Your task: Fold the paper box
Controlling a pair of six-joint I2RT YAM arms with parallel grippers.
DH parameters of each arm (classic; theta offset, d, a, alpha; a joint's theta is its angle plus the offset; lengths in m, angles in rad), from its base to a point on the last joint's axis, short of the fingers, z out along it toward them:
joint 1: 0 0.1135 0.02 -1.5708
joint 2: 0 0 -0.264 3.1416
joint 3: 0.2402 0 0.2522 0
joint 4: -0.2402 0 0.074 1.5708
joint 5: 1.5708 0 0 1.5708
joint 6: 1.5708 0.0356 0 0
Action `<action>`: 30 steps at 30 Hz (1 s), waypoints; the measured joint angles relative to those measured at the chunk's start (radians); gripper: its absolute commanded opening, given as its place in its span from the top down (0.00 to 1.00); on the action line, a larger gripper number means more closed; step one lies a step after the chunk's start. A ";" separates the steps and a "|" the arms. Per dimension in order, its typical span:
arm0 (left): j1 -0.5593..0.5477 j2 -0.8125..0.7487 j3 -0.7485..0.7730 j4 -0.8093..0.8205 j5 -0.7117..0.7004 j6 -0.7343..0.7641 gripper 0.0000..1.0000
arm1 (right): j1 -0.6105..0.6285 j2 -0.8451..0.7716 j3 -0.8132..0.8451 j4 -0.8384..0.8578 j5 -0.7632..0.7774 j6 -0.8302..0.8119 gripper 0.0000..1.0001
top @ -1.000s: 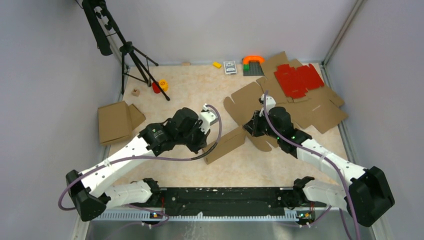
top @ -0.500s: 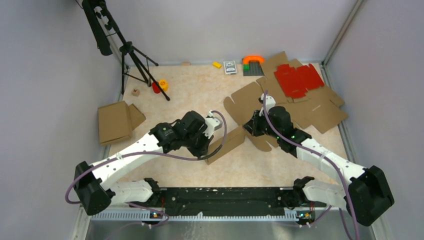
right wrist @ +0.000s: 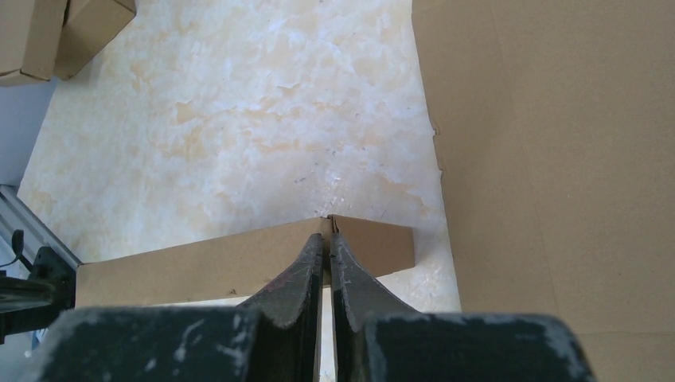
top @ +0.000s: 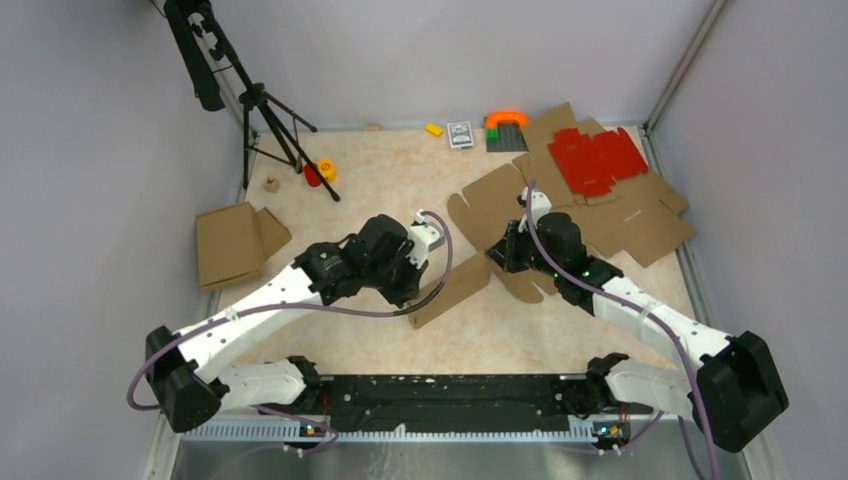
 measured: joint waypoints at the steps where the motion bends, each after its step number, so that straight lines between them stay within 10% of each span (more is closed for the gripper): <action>1: 0.000 0.010 -0.007 0.005 0.001 0.000 1.00 | 0.000 0.000 0.000 0.000 0.000 0.000 0.97; 12: 0.000 0.091 0.019 -0.026 -0.014 0.002 0.95 | -0.002 0.001 0.005 -0.007 0.000 0.000 0.96; 19: 0.000 0.091 0.103 0.012 -0.066 0.047 0.64 | -0.002 -0.007 0.005 -0.014 0.002 0.000 0.95; 21: 0.000 0.086 0.104 0.056 -0.074 0.055 0.08 | -0.002 -0.011 0.005 -0.020 0.003 0.000 0.95; 22: 0.000 0.084 0.102 0.076 -0.077 0.066 0.02 | -0.002 -0.012 0.005 -0.021 0.003 0.000 0.95; 30: 0.000 0.058 0.002 0.330 -0.042 0.002 0.02 | -0.002 -0.013 0.005 -0.021 0.003 0.000 0.95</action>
